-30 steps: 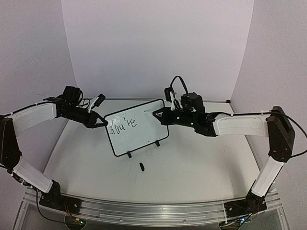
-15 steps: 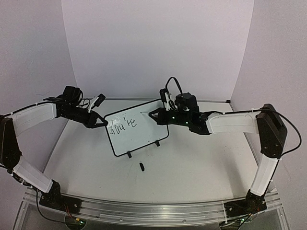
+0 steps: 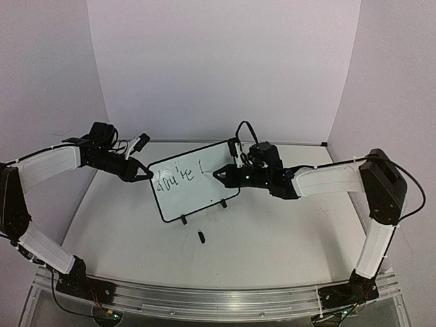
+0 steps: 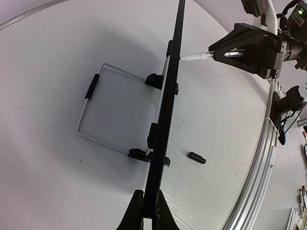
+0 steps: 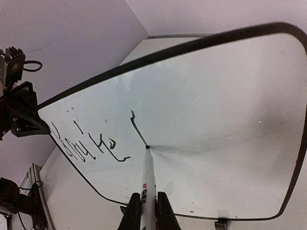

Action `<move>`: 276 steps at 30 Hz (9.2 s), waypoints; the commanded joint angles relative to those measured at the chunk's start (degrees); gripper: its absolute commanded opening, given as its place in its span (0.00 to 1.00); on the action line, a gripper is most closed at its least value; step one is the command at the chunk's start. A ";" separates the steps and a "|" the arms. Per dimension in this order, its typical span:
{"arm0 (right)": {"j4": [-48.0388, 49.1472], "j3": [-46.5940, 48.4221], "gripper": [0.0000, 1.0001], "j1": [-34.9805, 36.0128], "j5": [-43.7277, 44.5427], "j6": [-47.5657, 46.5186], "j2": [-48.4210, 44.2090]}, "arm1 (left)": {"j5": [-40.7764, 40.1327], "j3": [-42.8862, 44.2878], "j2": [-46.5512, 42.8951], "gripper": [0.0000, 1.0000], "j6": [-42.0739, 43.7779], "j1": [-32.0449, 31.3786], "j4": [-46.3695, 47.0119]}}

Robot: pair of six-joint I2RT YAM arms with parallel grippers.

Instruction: Write a sentence on the whiteboard

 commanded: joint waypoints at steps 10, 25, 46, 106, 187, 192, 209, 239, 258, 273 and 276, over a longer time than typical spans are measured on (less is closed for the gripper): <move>2.00 -3.90 0.00 -0.32 0.03 1.44 -4.25 | -5.94 1.44 1.06 0.00 1.54 0.29 -0.85; 2.43 -0.42 0.00 -0.36 2.92 0.24 -2.87 | -5.95 1.37 0.97 0.00 1.54 0.33 -0.85; 0.88 1.04 0.00 -0.45 1.03 0.10 0.01 | -5.86 1.49 1.15 0.00 1.51 0.34 -0.85; -0.37 -1.18 0.00 -0.43 3.38 -1.19 -6.00 | -6.00 1.47 0.97 0.00 1.57 0.34 -0.94; 0.45 -3.47 0.00 -1.57 6.04 -1.92 -7.51 | -6.10 1.47 0.99 0.00 1.58 0.30 -0.92; 0.60 -3.03 0.00 -1.75 5.22 -1.35 -5.94 | -6.12 1.49 1.06 0.00 1.58 0.30 -0.92; 0.55 -1.27 0.00 -2.74 6.35 -0.48 -3.12 | -6.30 1.46 1.23 0.00 1.64 0.35 -0.93; 2.00 -0.93 0.00 -3.26 7.36 -0.79 -5.24 | -6.21 1.51 1.34 0.00 1.63 0.34 -0.97; 3.03 0.05 0.00 -3.27 3.30 -0.39 -2.85 | -6.18 1.62 1.59 0.00 1.72 0.34 -0.98; 2.88 -3.96 0.00 -3.27 4.23 1.10 -2.09 | -6.13 1.56 1.50 0.00 1.67 0.33 -1.01; 2.82 -4.58 0.00 -3.27 4.45 1.32 -1.98 | -6.13 1.60 1.43 0.00 1.66 0.34 -0.99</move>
